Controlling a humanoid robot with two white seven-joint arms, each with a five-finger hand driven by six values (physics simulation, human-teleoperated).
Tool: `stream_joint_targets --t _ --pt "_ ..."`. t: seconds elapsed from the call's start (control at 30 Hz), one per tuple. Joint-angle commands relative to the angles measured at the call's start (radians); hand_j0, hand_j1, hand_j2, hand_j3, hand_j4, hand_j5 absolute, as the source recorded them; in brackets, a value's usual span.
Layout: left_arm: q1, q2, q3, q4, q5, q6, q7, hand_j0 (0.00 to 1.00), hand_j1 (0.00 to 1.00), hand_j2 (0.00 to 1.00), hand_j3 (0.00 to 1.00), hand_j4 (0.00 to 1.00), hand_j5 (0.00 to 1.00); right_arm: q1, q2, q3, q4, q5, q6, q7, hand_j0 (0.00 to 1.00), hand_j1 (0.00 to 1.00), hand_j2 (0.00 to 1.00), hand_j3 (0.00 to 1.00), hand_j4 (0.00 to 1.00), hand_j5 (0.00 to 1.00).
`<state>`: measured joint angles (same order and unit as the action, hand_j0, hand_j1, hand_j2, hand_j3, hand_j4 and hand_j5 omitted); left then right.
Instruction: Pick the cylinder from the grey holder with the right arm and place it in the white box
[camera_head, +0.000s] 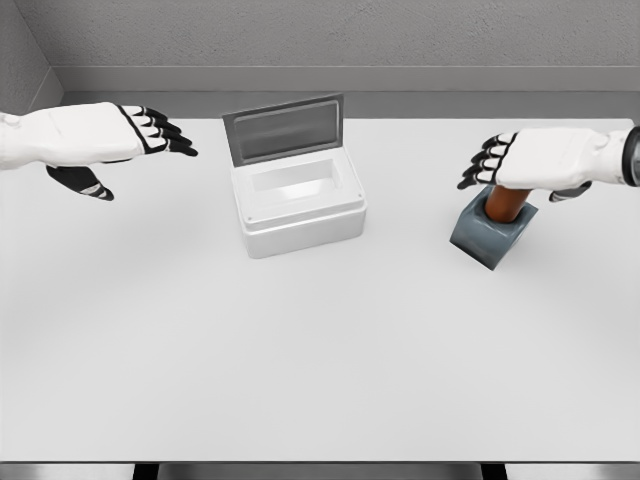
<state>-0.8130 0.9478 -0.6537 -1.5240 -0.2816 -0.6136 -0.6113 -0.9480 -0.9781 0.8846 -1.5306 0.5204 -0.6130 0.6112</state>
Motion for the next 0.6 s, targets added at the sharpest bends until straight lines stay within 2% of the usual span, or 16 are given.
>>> stream_joint_targets --t 0.0,0.1,0.2,0.23,0.3,0.33,0.57 --pt "0.0 0.0 0.002 -0.01 0.004 0.003 0.0 1.0 1.0 1.0 1.0 1.0 1.0 0.0 0.001 0.011 0.003 0.004 0.002 0.0 0.93 0.93 0.93 0.93 0.93 0.93" --pt "0.002 0.006 0.002 -0.013 0.036 0.003 0.0 1.0 1.0 1.0 1.0 1.0 1.0 0.0 0.007 0.013 0.014 0.006 0.002 0.0 0.9 0.9 0.9 0.9 0.9 0.9" --pt "0.0 0.003 0.002 -0.013 0.036 0.003 0.0 1.0 1.0 1.0 1.0 1.0 1.0 -0.002 0.007 0.02 0.012 0.006 0.002 0.0 0.82 0.82 0.82 0.82 0.82 0.82" --pt "-0.002 0.003 0.002 -0.013 0.036 0.003 0.0 1.0 1.0 1.0 1.0 1.0 1.0 -0.002 0.007 0.02 0.012 0.006 0.002 0.0 0.77 0.77 0.77 0.77 0.77 0.77" --pt "-0.002 0.005 0.002 -0.015 0.036 0.003 0.0 1.0 1.0 1.0 1.0 1.0 1.0 -0.002 0.007 0.022 0.012 0.006 0.002 0.0 0.75 0.75 0.75 0.75 0.75 0.75" --pt "-0.002 0.005 0.003 -0.013 0.038 0.003 0.0 1.0 1.0 1.0 1.0 1.0 1.0 -0.002 0.007 0.022 0.012 0.006 0.002 0.0 0.71 0.71 0.71 0.71 0.71 0.71" --pt "0.0 0.002 0.002 -0.015 0.038 0.003 0.0 1.0 1.0 1.0 1.0 1.0 1.0 -0.009 0.006 0.027 0.014 0.012 0.002 0.0 0.63 0.63 0.63 0.63 0.63 0.63"
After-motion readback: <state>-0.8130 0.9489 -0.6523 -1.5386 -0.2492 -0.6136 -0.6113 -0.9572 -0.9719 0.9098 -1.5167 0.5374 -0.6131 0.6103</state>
